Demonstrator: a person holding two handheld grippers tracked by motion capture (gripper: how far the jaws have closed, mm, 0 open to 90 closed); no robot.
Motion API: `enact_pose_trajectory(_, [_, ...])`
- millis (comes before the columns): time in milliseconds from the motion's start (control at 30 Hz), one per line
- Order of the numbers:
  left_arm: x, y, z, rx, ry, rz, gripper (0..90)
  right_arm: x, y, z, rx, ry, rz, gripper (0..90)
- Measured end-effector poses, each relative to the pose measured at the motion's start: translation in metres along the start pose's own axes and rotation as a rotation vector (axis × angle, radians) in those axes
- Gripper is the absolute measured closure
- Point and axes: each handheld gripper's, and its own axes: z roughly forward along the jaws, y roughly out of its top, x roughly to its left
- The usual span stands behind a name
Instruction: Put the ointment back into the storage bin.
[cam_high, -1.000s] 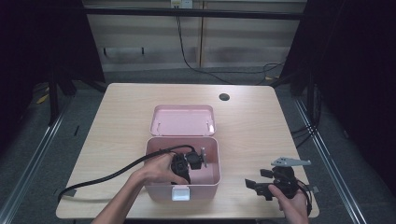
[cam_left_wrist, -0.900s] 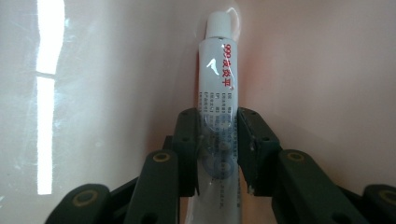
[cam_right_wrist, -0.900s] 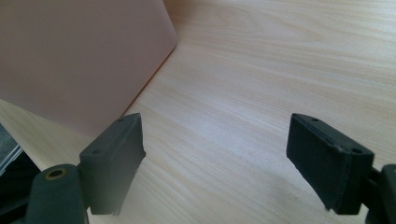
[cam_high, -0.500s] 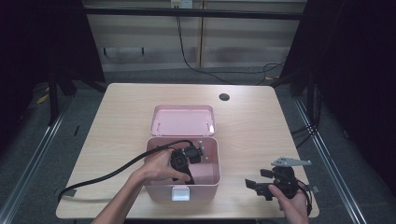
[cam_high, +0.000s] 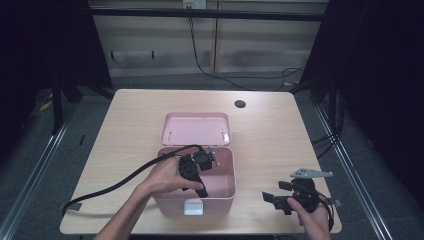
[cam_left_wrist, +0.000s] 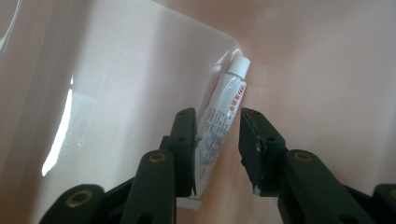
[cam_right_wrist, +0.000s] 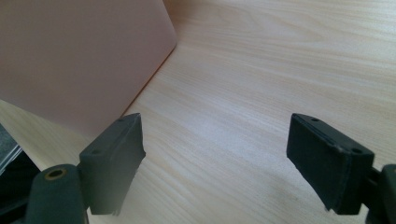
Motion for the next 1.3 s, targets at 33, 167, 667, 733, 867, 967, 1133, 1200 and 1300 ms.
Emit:
enact_pose_trajectory(33, [0.0, 0.0, 0.0, 0.0, 0.0, 0.0, 66.2, 0.0, 0.0, 0.0, 0.0, 0.0, 0.0, 18.8])
enact_pose_trajectory(167, [-0.002, -0.001, -0.005, -0.024, 0.008, 0.009, 64.5, 0.0, 0.0, 0.0, -0.001, 0.0, 0.0, 18.8])
enact_pose_trajectory(667, [-0.007, -0.008, -0.03, -0.104, 0.09, -0.004, 58.3, 0.0, 0.0, 0.0, -0.002, 0.0, 0.0, 18.7])
enact_pose_trajectory(733, [-0.008, -0.009, -0.033, -0.104, 0.093, 0.008, 57.9, 0.0, 0.0, 0.0, -0.002, -0.001, 0.0, 18.7])
enact_pose_trajectory(867, [-0.013, -0.012, -0.035, -0.125, 0.115, 0.02, 53.3, 0.0, 0.0, -0.001, -0.007, -0.004, 0.002, 18.7])
enact_pose_trajectory(967, [-0.016, -0.014, -0.04, -0.134, 0.128, 0.028, 53.7, 0.0, 0.0, -0.002, -0.02, 0.001, -0.003, 18.4])
enact_pose_trajectory(1133, [-0.021, -0.02, -0.049, -0.147, 0.161, 0.035, 52.6, 0.0, 0.0, -0.002, -0.011, 0.001, 0.001, 18.4])
enact_pose_trajectory(1200, [-0.022, -0.021, -0.051, -0.146, 0.169, 0.036, 52.5, 0.0, 0.0, -0.002, -0.011, 0.001, 0.001, 18.4])
enact_pose_trajectory(1300, [-0.022, -0.024, -0.056, -0.147, 0.171, 0.039, 52.4, 0.0, 0.0, -0.002, -0.011, 0.002, -0.002, 18.4])
